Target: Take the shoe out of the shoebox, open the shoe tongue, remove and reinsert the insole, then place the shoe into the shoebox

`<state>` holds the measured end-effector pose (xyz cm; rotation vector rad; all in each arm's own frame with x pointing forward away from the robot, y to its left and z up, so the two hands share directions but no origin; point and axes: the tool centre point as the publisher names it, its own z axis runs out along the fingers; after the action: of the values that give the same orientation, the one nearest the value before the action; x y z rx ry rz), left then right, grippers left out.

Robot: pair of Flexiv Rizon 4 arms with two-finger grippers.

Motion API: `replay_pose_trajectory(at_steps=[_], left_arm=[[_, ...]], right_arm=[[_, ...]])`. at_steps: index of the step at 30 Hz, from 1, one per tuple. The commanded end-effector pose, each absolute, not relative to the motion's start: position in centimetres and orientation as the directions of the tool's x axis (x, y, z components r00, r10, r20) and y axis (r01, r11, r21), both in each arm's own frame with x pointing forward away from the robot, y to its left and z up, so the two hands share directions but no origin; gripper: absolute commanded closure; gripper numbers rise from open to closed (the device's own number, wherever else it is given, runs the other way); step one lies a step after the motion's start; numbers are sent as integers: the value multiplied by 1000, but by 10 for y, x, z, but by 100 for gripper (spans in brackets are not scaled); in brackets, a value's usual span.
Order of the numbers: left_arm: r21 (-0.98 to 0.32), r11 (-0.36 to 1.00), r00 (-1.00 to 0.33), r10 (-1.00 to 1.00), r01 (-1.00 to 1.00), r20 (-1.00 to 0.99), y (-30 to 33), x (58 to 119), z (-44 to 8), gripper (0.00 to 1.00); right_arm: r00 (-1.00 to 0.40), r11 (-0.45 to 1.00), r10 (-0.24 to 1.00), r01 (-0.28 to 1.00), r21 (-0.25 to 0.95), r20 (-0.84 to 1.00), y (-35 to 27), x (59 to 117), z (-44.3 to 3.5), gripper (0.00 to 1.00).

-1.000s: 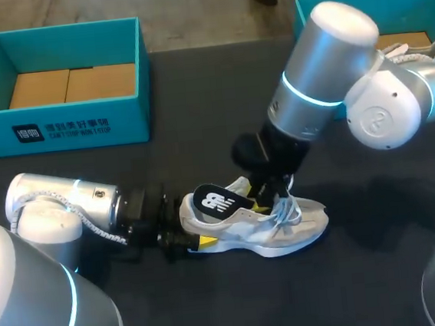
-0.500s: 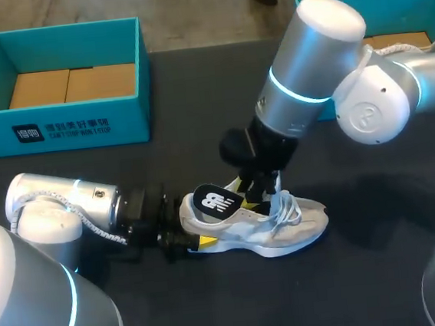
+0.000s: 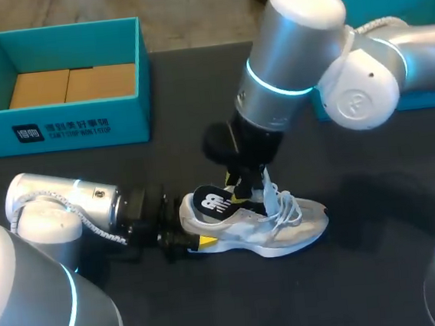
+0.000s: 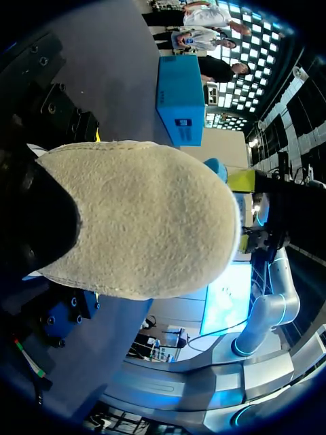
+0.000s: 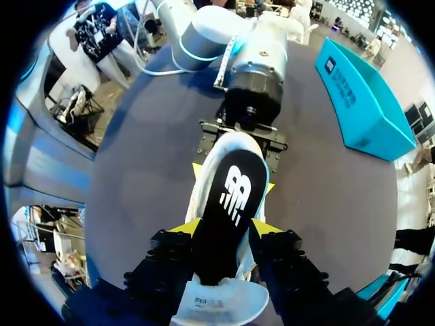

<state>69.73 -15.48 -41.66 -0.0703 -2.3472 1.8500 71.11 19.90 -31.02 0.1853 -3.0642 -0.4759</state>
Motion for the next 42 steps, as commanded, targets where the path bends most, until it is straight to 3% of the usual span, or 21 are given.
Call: replay_pose_trajectory(at_steps=[1, 12, 29, 42], left_arm=[[-970, 238, -988, 129, -57, 90, -154, 696, -419, 100], [-970, 238, -988, 129, -57, 90, -154, 696, -419, 100], [-970, 238, -988, 129, -57, 90, -154, 696, -419, 100], [-970, 238, -988, 129, -57, 90, -154, 696, -419, 100]], right_arm=[[-985, 952, -161, -137, 274, 68, 209, 725, -306, 56], [-955, 937, -222, -153, 313, 199, 213, 750, -320, 56], [-913, 948, -258, -177, 265, 315, 230, 743, -334, 56], [-868, 929, -299, -170, 329, 395, 221, 749, -341, 57]])
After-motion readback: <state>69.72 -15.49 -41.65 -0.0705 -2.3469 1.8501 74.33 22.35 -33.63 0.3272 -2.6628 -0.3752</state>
